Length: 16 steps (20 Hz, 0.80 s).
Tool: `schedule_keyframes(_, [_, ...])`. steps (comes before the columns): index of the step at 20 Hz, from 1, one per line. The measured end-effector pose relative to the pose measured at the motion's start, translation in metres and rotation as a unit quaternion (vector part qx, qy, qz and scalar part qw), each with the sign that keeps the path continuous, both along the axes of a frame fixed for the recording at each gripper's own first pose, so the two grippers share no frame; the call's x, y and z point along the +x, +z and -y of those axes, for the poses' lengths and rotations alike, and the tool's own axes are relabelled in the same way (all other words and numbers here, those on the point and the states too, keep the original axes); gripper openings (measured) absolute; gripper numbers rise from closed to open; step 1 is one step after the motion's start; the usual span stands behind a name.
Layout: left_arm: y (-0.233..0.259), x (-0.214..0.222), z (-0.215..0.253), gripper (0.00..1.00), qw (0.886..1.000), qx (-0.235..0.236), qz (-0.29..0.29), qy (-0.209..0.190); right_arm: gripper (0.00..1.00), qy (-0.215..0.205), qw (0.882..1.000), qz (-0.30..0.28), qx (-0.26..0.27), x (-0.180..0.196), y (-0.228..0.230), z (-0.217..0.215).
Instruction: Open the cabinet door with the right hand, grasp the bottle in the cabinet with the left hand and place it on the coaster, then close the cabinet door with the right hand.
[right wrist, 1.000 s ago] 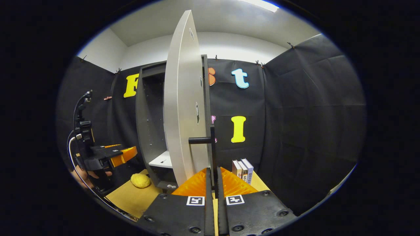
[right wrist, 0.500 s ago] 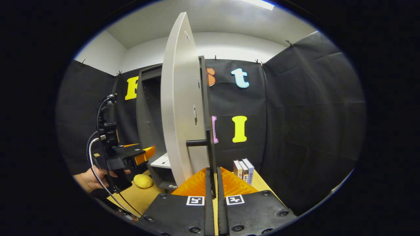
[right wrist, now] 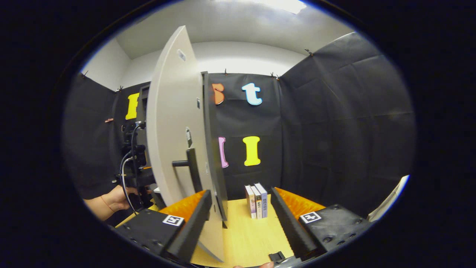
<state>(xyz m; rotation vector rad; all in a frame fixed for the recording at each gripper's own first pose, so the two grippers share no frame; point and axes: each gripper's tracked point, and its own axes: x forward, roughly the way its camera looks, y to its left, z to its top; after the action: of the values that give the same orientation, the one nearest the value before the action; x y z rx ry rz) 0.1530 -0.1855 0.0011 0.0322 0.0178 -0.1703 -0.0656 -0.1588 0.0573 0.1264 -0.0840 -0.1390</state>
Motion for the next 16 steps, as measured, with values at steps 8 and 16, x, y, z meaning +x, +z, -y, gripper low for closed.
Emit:
schedule_keyframes(8, [-0.021, 0.077, -0.001, 0.94, 1.000, -0.003, -0.009, 0.024, 0.98, -0.062, 0.997, -0.017, -0.041, 0.004, -0.016, 0.035])
schedule_keyframes(16, [-0.052, 0.150, 0.003, 0.94, 0.999, -0.018, -0.018, 0.025, 0.98, -0.083, 0.994, -0.043, -0.060, 0.017, -0.029, 0.052])
